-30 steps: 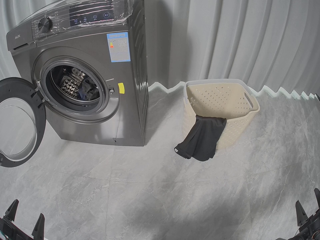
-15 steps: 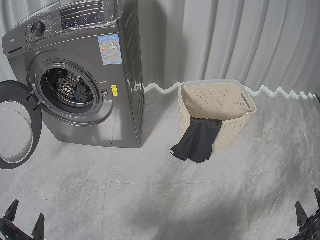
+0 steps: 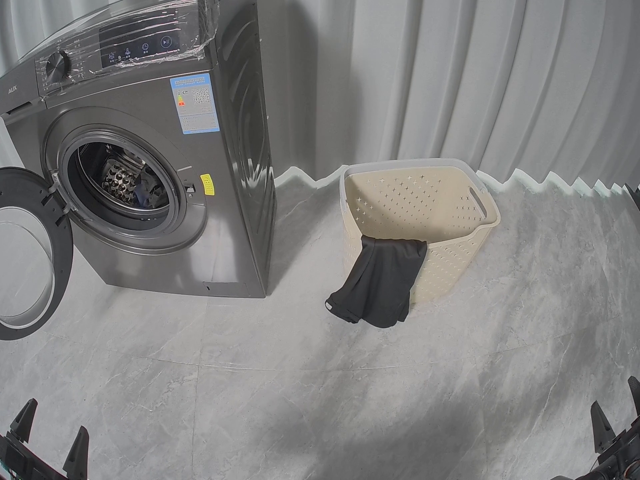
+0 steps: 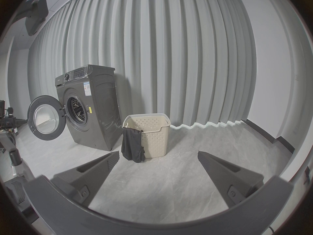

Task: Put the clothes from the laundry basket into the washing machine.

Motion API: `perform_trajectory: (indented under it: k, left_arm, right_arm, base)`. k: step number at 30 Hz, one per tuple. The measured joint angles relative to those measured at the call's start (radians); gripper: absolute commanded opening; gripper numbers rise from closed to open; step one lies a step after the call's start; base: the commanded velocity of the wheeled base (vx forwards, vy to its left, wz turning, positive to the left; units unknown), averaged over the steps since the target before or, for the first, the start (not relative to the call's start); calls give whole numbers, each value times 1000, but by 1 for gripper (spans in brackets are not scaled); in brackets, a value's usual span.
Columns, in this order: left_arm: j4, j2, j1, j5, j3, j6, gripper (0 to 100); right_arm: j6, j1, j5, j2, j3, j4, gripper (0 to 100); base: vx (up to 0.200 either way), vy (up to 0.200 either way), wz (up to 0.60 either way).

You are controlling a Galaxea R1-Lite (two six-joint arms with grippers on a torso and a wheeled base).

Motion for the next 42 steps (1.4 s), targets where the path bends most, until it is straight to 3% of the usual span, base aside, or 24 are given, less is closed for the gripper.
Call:
perform_trajectory:
  k: [24, 34, 42]
  left_arm:
    - [-2, 0, -1, 2, 0, -11, 100]
    - [-1, 0, -1, 3, 0, -10, 100]
    - [-1, 0, 0, 2, 0, -7, 100]
  right_arm:
    - [0, -1, 0, 0, 0, 0, 100]
    - [15, -2, 4, 1, -3, -26, 100]
    - [40, 24, 10, 39, -162, -22, 100]
  base:
    - [150, 0, 0]
    - [0, -200, 0]
    - [0, -50, 0]
